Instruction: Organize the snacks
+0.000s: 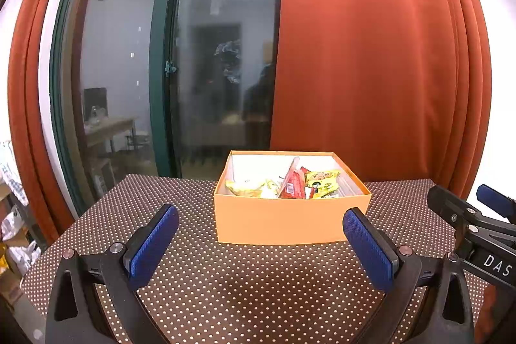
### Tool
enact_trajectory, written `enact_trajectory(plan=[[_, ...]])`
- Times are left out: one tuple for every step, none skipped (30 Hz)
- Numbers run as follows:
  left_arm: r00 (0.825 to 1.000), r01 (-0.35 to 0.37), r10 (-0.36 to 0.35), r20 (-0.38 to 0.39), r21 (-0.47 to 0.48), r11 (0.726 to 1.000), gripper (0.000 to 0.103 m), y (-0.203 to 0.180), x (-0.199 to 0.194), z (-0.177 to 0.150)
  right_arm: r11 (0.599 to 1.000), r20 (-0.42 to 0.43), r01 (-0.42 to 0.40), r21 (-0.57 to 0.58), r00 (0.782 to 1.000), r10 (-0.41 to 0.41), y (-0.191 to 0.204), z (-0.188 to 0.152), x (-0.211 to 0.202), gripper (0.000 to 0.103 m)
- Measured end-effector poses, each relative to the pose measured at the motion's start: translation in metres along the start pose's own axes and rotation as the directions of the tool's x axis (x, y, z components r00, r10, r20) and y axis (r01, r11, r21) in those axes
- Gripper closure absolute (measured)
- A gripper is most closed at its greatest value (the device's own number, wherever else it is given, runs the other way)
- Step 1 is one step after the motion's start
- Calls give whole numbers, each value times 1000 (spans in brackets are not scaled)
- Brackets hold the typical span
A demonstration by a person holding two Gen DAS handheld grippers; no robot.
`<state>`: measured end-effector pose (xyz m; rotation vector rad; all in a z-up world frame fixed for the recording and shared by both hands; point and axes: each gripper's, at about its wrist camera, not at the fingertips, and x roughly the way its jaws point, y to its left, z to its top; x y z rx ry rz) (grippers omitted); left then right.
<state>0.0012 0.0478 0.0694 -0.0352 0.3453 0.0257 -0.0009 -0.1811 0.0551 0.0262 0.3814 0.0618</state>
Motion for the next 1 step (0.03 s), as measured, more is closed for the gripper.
enact_trajectory(plan=[[1000,1,-1,-1,3,1000,0,0,1,0,1000,0,1,0,1000,-1,0,0,0,2]])
